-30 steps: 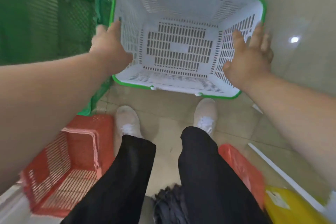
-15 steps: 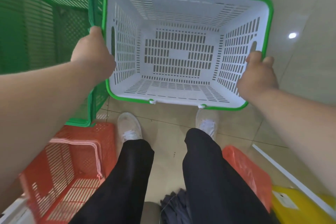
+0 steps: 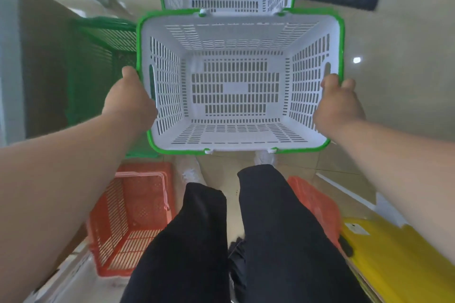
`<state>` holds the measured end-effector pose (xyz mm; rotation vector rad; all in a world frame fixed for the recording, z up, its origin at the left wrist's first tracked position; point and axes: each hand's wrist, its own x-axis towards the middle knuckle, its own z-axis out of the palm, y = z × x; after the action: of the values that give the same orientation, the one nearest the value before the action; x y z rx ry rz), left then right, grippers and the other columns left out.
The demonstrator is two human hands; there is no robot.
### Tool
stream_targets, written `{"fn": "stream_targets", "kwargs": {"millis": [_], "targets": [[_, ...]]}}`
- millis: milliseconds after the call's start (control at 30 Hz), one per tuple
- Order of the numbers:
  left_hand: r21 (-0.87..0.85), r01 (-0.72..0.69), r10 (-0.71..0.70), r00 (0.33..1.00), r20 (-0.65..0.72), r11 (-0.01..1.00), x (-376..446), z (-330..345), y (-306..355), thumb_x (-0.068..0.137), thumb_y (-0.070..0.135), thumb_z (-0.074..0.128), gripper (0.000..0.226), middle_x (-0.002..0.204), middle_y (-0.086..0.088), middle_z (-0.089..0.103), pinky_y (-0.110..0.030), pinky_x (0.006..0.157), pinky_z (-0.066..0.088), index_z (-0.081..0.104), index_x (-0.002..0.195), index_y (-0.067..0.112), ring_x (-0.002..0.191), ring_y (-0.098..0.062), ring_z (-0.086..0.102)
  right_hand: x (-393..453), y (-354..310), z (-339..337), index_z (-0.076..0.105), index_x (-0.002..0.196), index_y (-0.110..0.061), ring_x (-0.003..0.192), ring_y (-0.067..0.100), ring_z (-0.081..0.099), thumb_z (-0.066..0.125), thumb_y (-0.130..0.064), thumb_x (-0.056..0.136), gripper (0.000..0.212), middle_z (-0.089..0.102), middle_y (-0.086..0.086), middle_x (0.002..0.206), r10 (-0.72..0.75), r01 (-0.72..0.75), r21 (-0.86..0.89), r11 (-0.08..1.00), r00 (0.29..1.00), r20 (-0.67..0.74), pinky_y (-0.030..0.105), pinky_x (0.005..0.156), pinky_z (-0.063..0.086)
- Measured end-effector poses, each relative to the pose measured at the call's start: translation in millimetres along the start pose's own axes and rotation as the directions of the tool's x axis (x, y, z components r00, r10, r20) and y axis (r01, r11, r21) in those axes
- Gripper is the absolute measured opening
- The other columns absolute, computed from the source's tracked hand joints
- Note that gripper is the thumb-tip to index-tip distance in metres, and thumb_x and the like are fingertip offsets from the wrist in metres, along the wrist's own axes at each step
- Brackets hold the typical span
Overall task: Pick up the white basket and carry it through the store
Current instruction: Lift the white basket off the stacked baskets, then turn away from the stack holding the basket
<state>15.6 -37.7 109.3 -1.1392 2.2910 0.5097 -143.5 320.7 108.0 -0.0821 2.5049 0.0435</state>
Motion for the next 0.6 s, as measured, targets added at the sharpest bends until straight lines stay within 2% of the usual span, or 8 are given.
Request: {"fn": "stream_targets", "kwargs": {"millis": [67, 167, 300, 400, 500, 600], "targets": [[-0.012, -0.031, 0.03, 0.999, -0.039, 0.999, -5.3, -22.2, -2.6, 0.095, 0.008, 0.072, 0.043, 0.101, -0.019, 0.062, -0.053, 0.074, 0.053, 0.042, 0.126, 0.005, 0.087, -0.042, 0.06, -12.2, -9.2, -18.1, 0.036, 0.136, -0.014, 0.1, 0.047, 0.057, 0.052, -0.002, 0.087, 0.053, 0.037, 0.022, 0.131, 0.006, -0.005, 0.029, 1.0, 0.999, -0.038, 0.05, 0.088, 0.051], [-0.056, -0.065, 0.061, 0.996, -0.073, 0.996, -7.1, -53.2, -10.6, 0.094, 0.011, 0.072, 0.043, 0.106, -0.018, 0.069, -0.057, 0.08, 0.06, 0.044, 0.126, 0.008, 0.091, -0.044, 0.068, -24.9, -21.1, -34.9, 0.025, 0.151, -0.029, 0.109, 0.047, 0.057, 0.05, -0.005, 0.087, 0.073, 0.034, 0.022, 0.14, 0.004, 0.008, 0.114, 0.993, 0.995, -0.104, 0.05, 0.092, 0.05], [-0.101, -0.144, 0.132, 0.984, -0.118, 0.984, 8.2, -88.3, -17.9, 0.097, 0.013, 0.071, 0.044, 0.109, -0.015, 0.068, -0.054, 0.082, 0.059, 0.046, 0.133, 0.009, 0.093, -0.04, 0.066, -24.2, -44.3, -47.0, 0.013, 0.158, -0.039, 0.103, 0.042, 0.058, 0.047, -0.007, 0.088, 0.084, 0.037, 0.017, 0.137, 0.031, 0.036, 0.285, 0.958, 0.974, -0.226, 0.049, 0.094, 0.049], [-0.091, -0.178, 0.162, 0.974, -0.158, 0.98, 34.8, -105.7, -13.5, 0.098, 0.015, 0.07, 0.051, 0.11, -0.015, 0.066, -0.052, 0.081, 0.058, 0.044, 0.142, 0.01, 0.096, -0.041, 0.064, -7.2, -62.3, -50.4, 0.003, 0.161, -0.042, 0.107, 0.04, 0.057, 0.051, -0.002, 0.086, 0.097, 0.036, 0.015, 0.14, 0.028, 0.053, 0.306, 0.951, 0.966, -0.256, 0.046, 0.096, 0.048], [-0.102, -0.183, 0.161, 0.968, -0.191, 0.978, 71.9, -112.3, -4.3, 0.099, 0.013, 0.068, 0.05, 0.107, -0.009, 0.062, -0.044, 0.073, 0.054, 0.045, 0.143, 0.013, 0.091, -0.037, 0.062, 25.8, -77.7, -54.0, -0.001, 0.162, -0.042, 0.111, 0.039, 0.055, 0.053, -0.003, 0.087, 0.1, 0.035, 0.015, 0.142, 0.006, 0.082, 0.302, 0.95, 0.961, -0.278, 0.044, 0.097, 0.046], [-0.106, -0.2, 0.174, 0.962, -0.208, 0.974, 118.2, -113.3, 11.3, 0.099, 0.014, 0.068, 0.051, 0.117, -0.011, 0.065, -0.043, 0.073, 0.051, 0.045, 0.144, 0.014, 0.093, -0.035, 0.06, 71.1, -89.6, -57.2, -0.003, 0.163, -0.039, 0.118, 0.041, 0.053, 0.057, -0.004, 0.088, 0.102, 0.033, 0.018, 0.147, -0.031, 0.12, 0.271, 0.955, 0.95, -0.31, 0.044, 0.099, 0.043]]}}
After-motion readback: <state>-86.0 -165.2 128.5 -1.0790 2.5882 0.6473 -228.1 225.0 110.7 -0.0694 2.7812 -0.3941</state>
